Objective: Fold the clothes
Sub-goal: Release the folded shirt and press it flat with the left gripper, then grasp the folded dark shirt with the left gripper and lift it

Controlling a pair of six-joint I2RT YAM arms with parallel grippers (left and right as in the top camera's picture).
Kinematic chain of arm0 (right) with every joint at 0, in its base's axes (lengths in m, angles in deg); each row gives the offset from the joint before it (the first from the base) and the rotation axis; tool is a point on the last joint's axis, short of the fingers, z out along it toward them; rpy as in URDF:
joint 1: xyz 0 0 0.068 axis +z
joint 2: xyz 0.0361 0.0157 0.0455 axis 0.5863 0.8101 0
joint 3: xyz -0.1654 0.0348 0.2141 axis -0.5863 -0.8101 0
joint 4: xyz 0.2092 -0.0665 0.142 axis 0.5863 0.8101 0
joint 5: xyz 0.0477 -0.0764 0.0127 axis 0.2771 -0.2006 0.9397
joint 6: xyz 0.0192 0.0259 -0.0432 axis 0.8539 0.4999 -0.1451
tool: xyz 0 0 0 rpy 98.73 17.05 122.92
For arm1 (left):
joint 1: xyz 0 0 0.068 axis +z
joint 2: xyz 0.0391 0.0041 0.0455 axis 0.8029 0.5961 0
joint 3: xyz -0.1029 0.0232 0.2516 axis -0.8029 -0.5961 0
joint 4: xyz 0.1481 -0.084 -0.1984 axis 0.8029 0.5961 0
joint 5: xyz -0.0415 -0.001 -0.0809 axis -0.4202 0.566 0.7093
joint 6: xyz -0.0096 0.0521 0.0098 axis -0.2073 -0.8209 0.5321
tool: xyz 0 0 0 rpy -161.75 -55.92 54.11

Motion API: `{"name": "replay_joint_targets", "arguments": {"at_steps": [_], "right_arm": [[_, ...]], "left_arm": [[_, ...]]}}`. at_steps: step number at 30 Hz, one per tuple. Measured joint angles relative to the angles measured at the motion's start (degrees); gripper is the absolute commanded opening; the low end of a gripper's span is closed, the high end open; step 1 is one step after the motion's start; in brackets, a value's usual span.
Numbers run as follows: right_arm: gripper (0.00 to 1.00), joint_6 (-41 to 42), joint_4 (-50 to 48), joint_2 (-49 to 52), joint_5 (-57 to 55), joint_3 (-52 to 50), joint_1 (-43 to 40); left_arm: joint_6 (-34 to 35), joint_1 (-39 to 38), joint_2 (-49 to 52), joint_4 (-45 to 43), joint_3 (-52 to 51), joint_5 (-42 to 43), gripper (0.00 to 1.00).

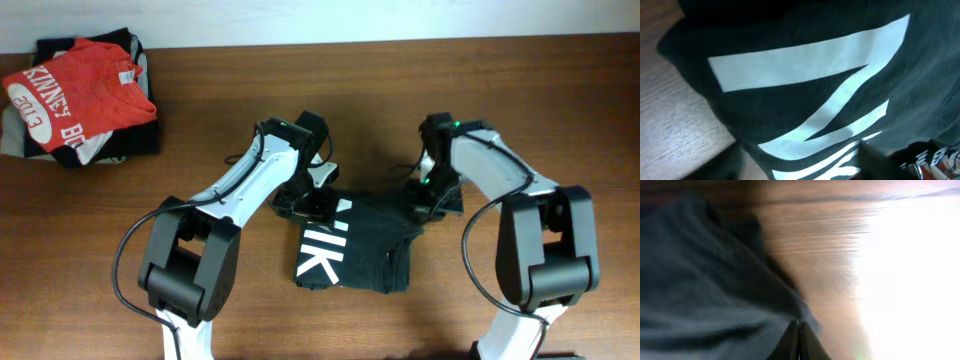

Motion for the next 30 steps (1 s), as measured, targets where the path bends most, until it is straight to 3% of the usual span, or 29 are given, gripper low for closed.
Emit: {"name": "replay_joint_targets", "arguments": {"at_steps": [1,2,3,5,7,12,17,18,19,21,22,23,24,26,30], "right_arm": [[0.17,0.1,2.8,0.0,-1.7,3.8,-0.2],[0.28,-0.1,4.8,-0.2,-2.7,6.9,-0.2],[0.54,0.1,8.6,-0.3,-3.7,11.4,-0.2],[0.86,0.4,12.5,-1.3,-4.7,17.2,-0.2],[0.98,-0.1,17.2,-2.7,-5.4,21.7,-0.2],[0.99,0.0,15.4,-3.1,-5.3,22.3,-0.2],[0.99,0.0,13.5,-3.1,-4.0,22.3,-0.2],[0.99,0.0,13.5,-3.1,-3.8,22.3,-0.2],[0.99,0.0,13.5,-3.1,-3.8,22.3,-0.2],[0.99,0.0,13.5,-3.1,-3.8,22.3,-0.2],[0.99,0.0,13.5,-3.1,-3.8,22.3,-0.2],[0.99,0.0,13.5,-3.1,-3.8,22.3,-0.2],[0.99,0.0,13.5,-3.1,-3.8,22.3,-0.2],[0.99,0.0,13.5,-3.1,-3.8,22.3,-0.2],[0.99,0.0,13.5,-3.1,-3.8,22.3,-0.2]], "left_arm": [[0.3,0.0,0.0,-0.1,0.0,0.0,0.99],[0.0,0.0,0.0,0.0,0.0,0.0,0.99],[-0.2,0.0,0.0,0.2,-0.1,0.0,0.99],[-1.1,0.4,0.0,0.8,-0.1,0.0,0.99],[-1.5,1.7,0.0,0.7,-0.2,0.1,0.99],[-2.2,4.3,0.0,-1.2,-2.4,5.0,0.99],[-2.4,2.5,0.0,-9.0,-10.1,12.2,0.99],[-2.4,2.2,0.0,-10.3,-11.1,13.6,0.95],[-2.4,1.9,-0.1,-11.1,-11.9,15.1,0.81],[-2.2,1.3,-0.1,-12.6,-12.8,16.9,0.64],[-2.6,0.9,0.0,-13.4,-13.2,16.9,0.35],[-2.4,0.1,0.0,-13.9,-14.0,17.0,0.16],[-2.4,-0.4,0.0,-14.3,-14.1,17.0,0.06],[-2.7,-0.6,0.0,-15.6,-14.1,17.0,0.01],[-2.9,1.2,0.0,-16.6,-14.0,13.8,0.01]]}}
